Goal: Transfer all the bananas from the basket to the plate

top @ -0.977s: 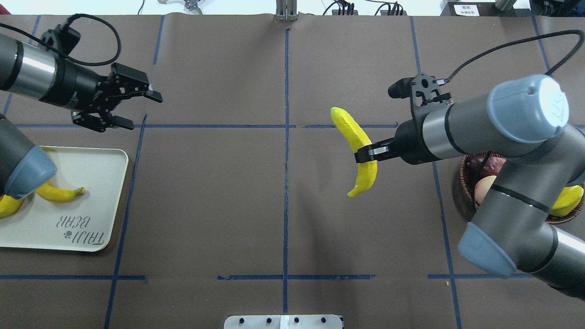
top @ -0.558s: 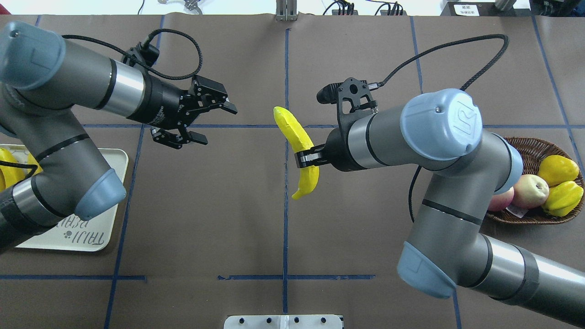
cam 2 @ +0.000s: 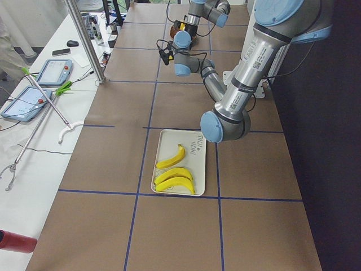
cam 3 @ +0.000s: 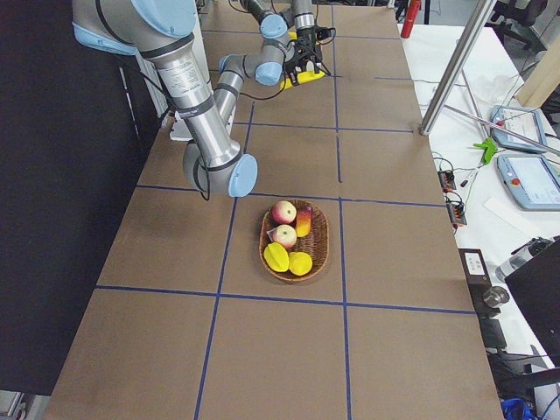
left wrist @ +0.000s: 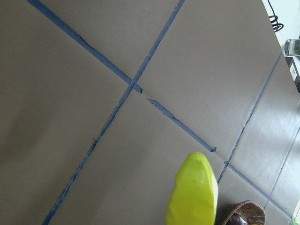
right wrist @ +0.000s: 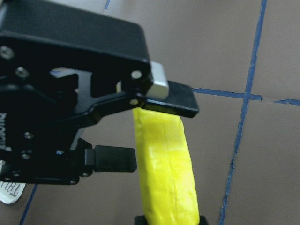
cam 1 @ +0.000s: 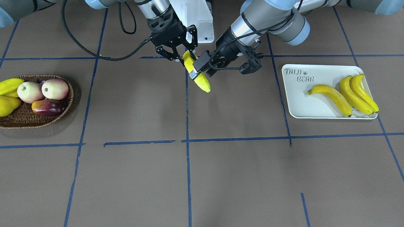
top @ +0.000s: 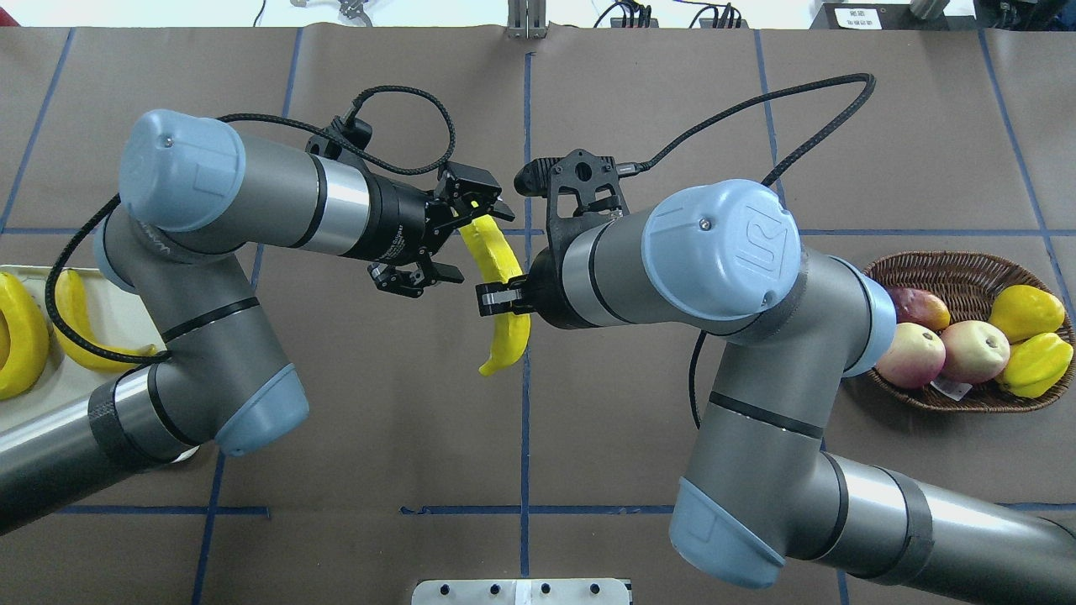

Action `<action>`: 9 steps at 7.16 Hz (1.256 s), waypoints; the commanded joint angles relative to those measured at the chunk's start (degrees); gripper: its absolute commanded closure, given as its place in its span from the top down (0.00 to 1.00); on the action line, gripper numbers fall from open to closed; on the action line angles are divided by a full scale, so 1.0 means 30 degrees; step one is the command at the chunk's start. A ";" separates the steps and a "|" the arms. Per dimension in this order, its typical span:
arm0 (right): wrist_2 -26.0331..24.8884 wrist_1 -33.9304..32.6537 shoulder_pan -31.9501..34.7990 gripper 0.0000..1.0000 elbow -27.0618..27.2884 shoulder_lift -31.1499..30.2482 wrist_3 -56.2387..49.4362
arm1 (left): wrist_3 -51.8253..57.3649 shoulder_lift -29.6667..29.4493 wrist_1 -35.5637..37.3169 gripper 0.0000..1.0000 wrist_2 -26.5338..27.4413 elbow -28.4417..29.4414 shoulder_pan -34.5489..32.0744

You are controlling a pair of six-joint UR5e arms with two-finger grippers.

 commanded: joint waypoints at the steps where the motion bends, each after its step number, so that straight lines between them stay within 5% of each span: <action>1: -0.0032 0.0011 -0.0160 0.02 0.0039 0.0072 0.0075 | -0.0466 -0.0246 -0.0007 0.75 0.0100 0.0322 0.0066; 2: -0.0003 0.0011 -0.0189 0.05 0.0040 0.0072 0.0046 | -0.0817 -0.0247 -0.0037 0.28 0.0099 0.0324 0.0066; 3: 0.0055 -0.0018 -0.0161 0.15 0.0069 0.0072 0.0046 | -0.0850 -0.0189 -0.0037 0.00 0.0099 0.0295 0.0037; 4: 0.0085 -0.0047 -0.0189 0.46 0.0069 0.0043 0.0075 | -0.0850 -0.0130 -0.0037 0.00 0.0099 0.0265 -0.0051; 5: 0.0085 -0.0047 -0.0161 0.98 0.0214 -0.0044 0.0568 | -0.0850 -0.0071 -0.0037 0.00 0.0099 0.0236 -0.0139; 7: 0.0260 -0.0077 -0.0044 0.99 0.0623 -0.0162 0.0515 | -0.0850 0.0133 -0.0008 0.00 0.0129 0.0206 -0.0256; 9: 0.3114 -0.0715 0.1790 0.99 0.1062 -0.0482 0.0514 | -0.0676 0.1649 -0.0037 0.00 0.0274 0.0177 -0.0576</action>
